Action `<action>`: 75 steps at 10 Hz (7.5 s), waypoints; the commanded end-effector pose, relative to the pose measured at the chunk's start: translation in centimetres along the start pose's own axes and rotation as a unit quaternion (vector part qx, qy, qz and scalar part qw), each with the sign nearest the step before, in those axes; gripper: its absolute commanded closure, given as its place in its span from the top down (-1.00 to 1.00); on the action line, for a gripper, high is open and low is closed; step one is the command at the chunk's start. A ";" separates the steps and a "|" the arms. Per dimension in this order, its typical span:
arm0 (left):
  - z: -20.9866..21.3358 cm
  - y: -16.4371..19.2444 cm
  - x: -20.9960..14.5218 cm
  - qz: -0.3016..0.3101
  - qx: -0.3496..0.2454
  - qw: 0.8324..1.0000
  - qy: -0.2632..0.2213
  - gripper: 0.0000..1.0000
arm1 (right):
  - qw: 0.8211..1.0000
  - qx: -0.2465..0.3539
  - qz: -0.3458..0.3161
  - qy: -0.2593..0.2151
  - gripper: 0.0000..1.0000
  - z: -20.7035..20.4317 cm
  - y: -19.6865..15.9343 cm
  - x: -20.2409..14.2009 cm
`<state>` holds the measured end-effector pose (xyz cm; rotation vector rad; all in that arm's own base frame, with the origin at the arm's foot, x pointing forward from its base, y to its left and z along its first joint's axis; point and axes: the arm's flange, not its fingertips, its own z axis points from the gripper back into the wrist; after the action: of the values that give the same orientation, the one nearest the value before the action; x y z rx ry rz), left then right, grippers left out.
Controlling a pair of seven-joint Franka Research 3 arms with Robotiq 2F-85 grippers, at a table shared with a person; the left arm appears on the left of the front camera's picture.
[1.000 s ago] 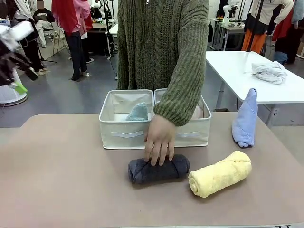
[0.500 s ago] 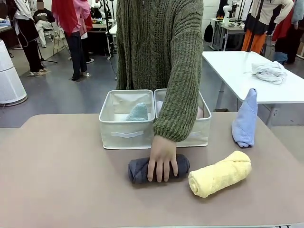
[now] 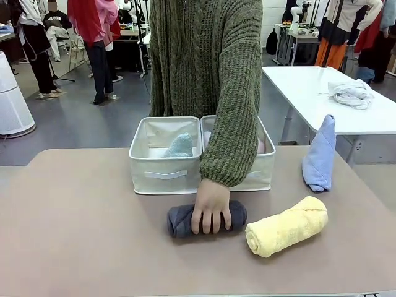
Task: Sort the towels based on their folding style.
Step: Pick up another triangle-folded towel from the table and place it in the left Fabric basket.
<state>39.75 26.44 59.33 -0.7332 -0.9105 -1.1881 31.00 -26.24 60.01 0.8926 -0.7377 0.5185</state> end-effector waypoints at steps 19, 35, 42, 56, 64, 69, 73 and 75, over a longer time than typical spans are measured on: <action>0.0 0.0 0.0 0.000 0.000 1.000 0.000 1.00 | 0.983 -0.090 -0.019 0.158 1.00 -4.4 1.0 0.9; 0.0 0.0 0.0 0.000 0.000 1.000 0.000 1.00 | 0.935 -0.192 -0.064 0.290 1.00 -25.5 -8.8 11.4; 0.0 0.0 0.0 0.000 0.000 1.000 0.000 1.00 | 0.832 -0.382 -0.285 0.283 1.00 -31.9 -15.4 15.4; 0.0 0.0 0.0 0.000 0.000 1.000 0.000 1.00 | 0.819 -0.362 -0.332 0.296 -0.17 -34.7 -23.9 14.1; 0.0 0.0 0.0 0.000 0.000 1.000 0.000 1.00 | 0.819 -0.360 -0.334 0.298 -1.00 -34.4 -23.3 14.2; 0.0 0.0 0.0 0.000 0.000 1.000 0.000 1.00 | 0.840 -0.373 -0.245 0.309 -0.97 -23.0 -12.1 15.3; 0.0 0.0 0.0 0.000 0.000 1.000 0.000 1.00 | 0.854 -0.387 -0.184 0.296 -0.97 -14.6 -3.9 9.7; 0.0 0.0 0.0 0.000 0.000 1.000 0.000 1.00 | 0.861 -0.375 -0.160 0.304 -0.97 -14.2 -2.6 7.1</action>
<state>40.01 26.61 59.17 -0.7255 -0.9086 -1.2097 42.96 -15.78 59.99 0.0996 -0.1314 0.1180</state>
